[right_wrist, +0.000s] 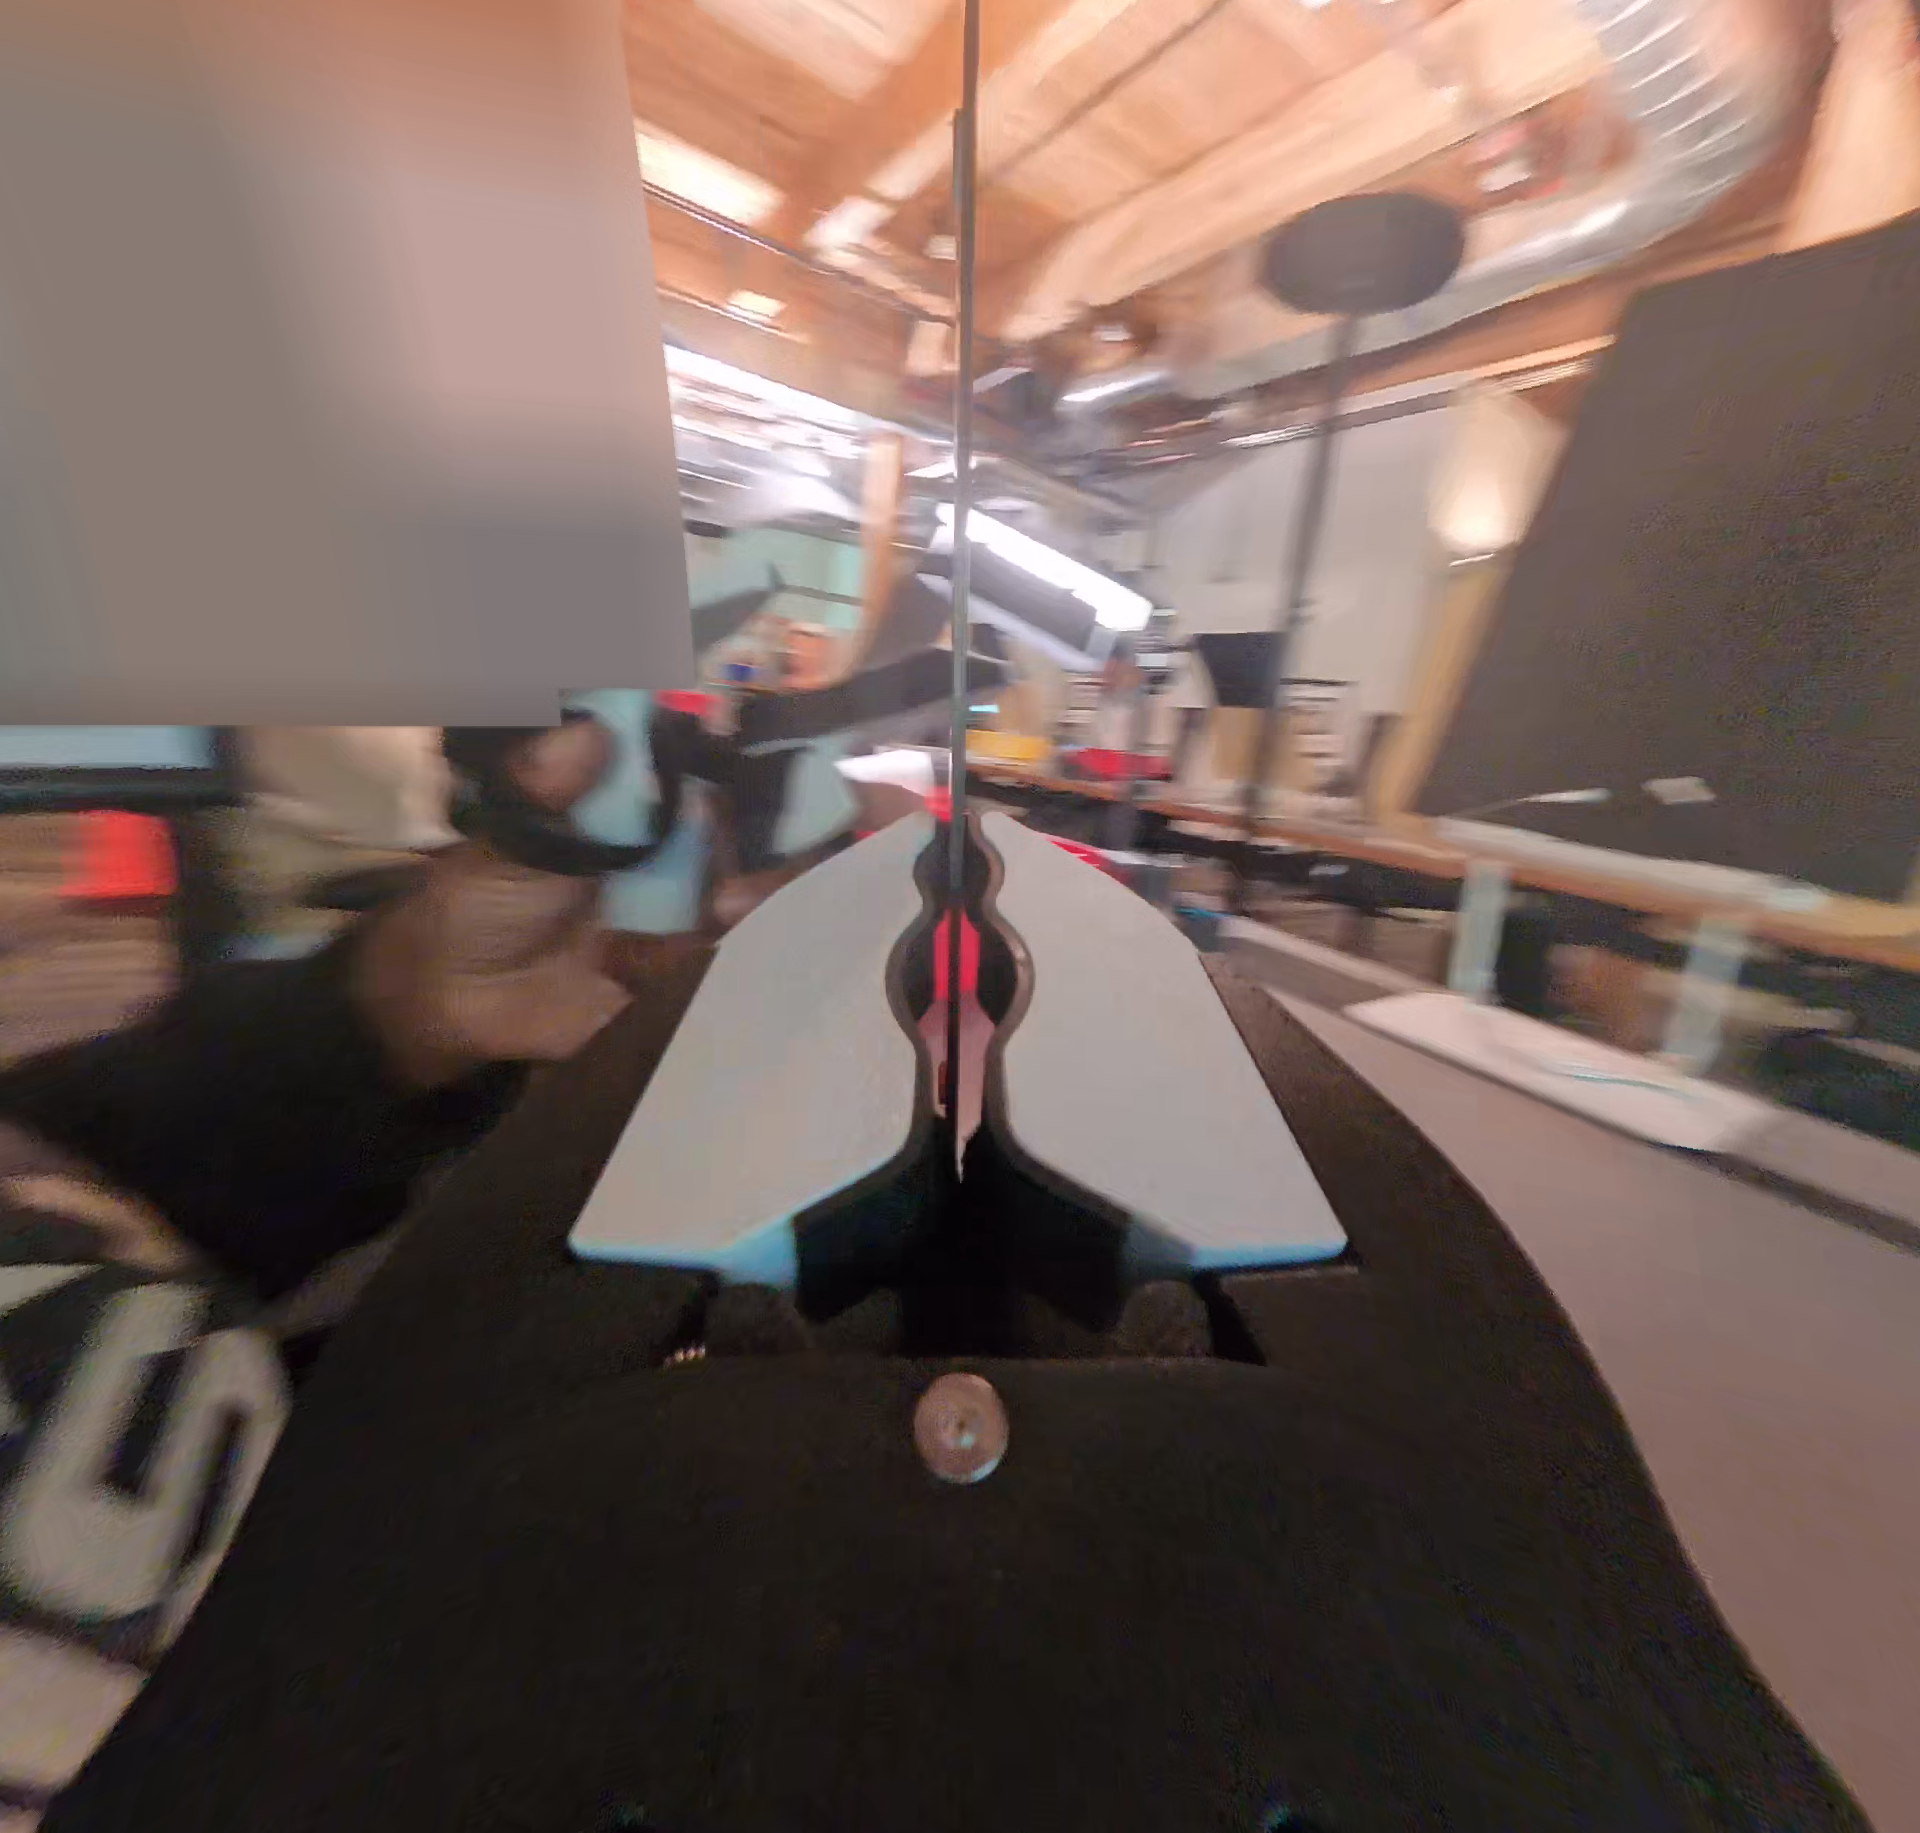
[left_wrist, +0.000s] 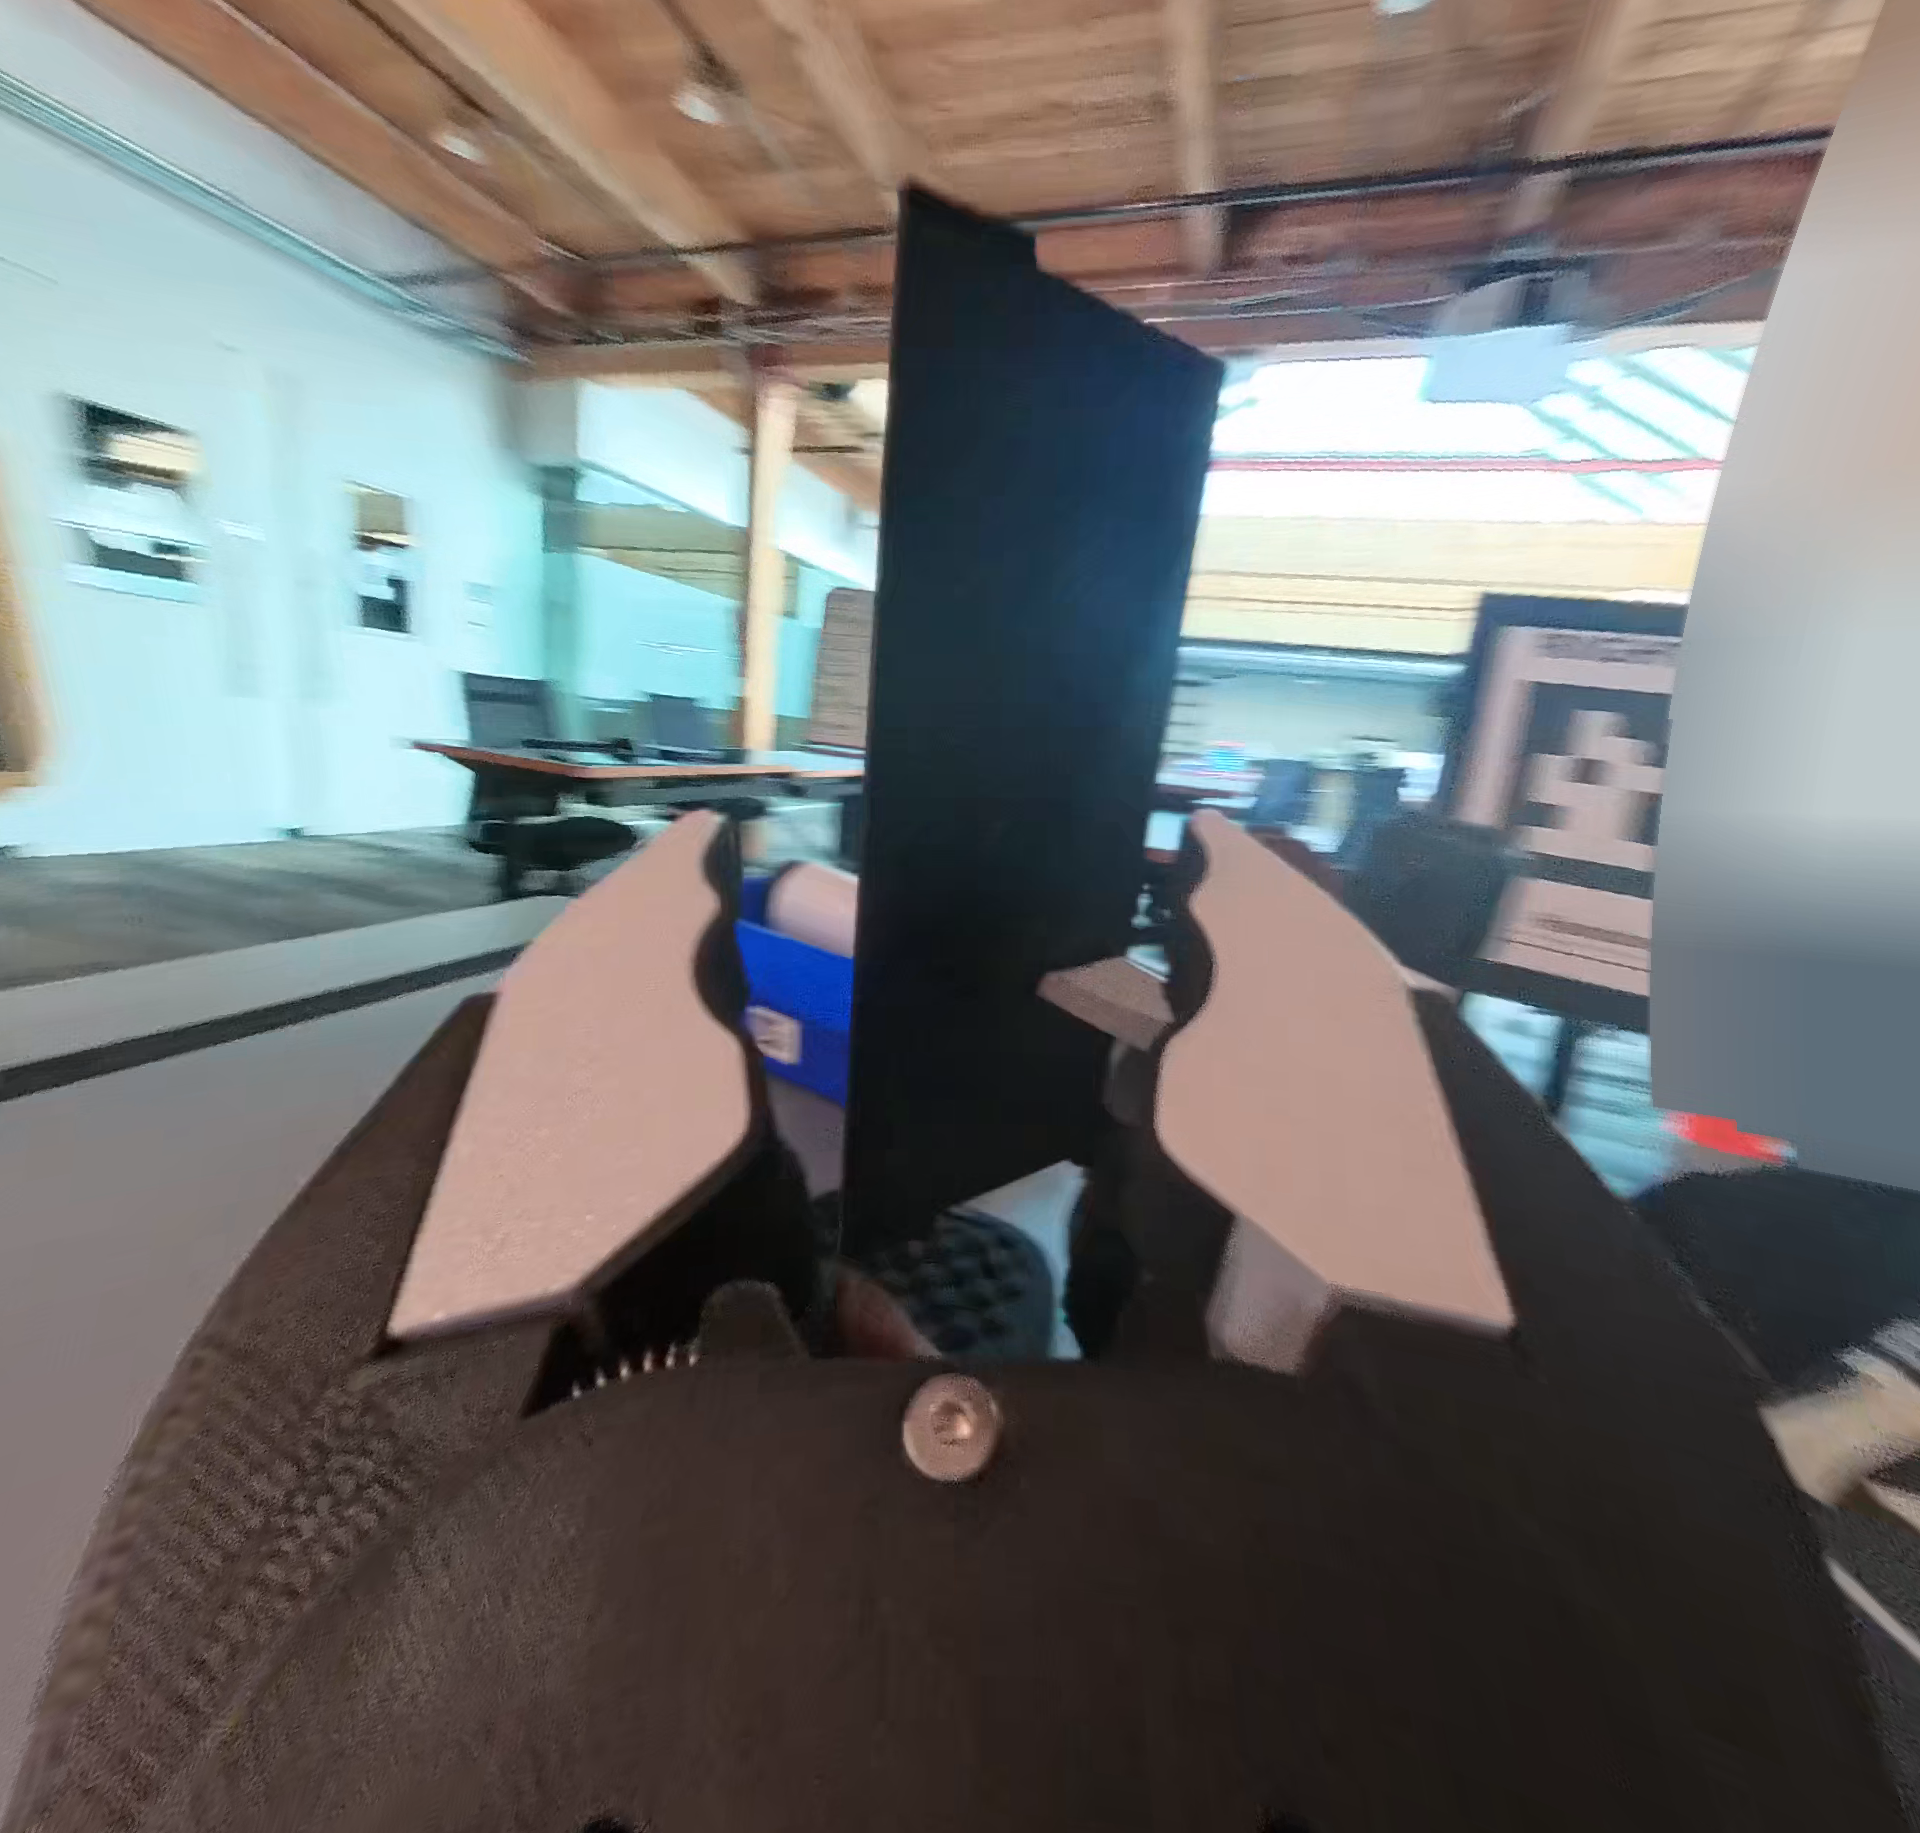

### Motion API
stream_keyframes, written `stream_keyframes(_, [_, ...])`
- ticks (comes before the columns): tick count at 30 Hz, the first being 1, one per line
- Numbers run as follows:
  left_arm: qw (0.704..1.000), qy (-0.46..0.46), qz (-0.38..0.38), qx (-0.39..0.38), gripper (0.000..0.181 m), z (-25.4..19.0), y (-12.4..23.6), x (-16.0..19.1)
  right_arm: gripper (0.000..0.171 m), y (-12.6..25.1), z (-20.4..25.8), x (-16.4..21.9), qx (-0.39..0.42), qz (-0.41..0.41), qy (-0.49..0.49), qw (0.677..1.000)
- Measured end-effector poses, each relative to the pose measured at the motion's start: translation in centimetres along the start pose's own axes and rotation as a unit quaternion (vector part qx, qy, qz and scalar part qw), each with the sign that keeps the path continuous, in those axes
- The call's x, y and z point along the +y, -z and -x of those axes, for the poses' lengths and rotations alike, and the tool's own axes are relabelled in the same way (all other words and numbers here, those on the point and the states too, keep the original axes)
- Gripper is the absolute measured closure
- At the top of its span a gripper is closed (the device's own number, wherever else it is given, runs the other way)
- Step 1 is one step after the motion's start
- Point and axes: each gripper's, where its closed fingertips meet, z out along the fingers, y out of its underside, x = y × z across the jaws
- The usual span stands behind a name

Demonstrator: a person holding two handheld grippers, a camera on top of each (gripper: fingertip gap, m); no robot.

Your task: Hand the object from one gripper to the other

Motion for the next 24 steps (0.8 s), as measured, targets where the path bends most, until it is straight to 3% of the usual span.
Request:
stream_keyframes(2, [0.998,-0.043,0.007,-0.050,0.086,0.1,-0.5,0.0,0.169,0.3,-1.3,0.1,0.071,0.007,0.075,0.995])
stream_keyframes(4, [0.995,-0.069,0.022,-0.064,0.082,-0.3,-1.5,0.6,0.169,0.4,-1.7,0.1,0.109,0.016,0.135,0.985])
stream_keyframes(8, [0.995,-0.038,0.074,-0.055,0.080,-0.5,-3.7,2.8,0.169,0.4,-1.4,0.3,0.140,0.028,0.207,0.968])
stream_keyframes(13, [0.997,-0.031,0.065,-0.026,0.094,-0.9,-4.0,2.6,0.169,0.3,-0.9,0.5,0.143,0.031,0.234,0.961])
stream_keyframes(15, [0.997,-0.008,0.064,0.040,0.094,-1.8,-3.4,1.9,0.160,0.0,0.4,0.0,0.088,0.012,0.197,0.976])
stream_keyframes(18, [0.980,0.037,0.061,0.184,0.093,-3.9,-1.4,0.2,0.122,0.1,2.0,-2.1,-0.028,-0.025,0.060,0.997])
stream_keyframes(21, [0.953,0.045,0.089,0.285,0.094,-4.9,0.8,0.2,0.090,-0.1,2.6,-2.3,-0.119,0.029,-0.068,0.990])
stream_keyframes(24, [0.928,0.060,0.091,0.356,0.094,-6.0,2.3,-0.1,0.088,0.8,3.4,-3.1,-0.214,0.026,-0.173,0.961])
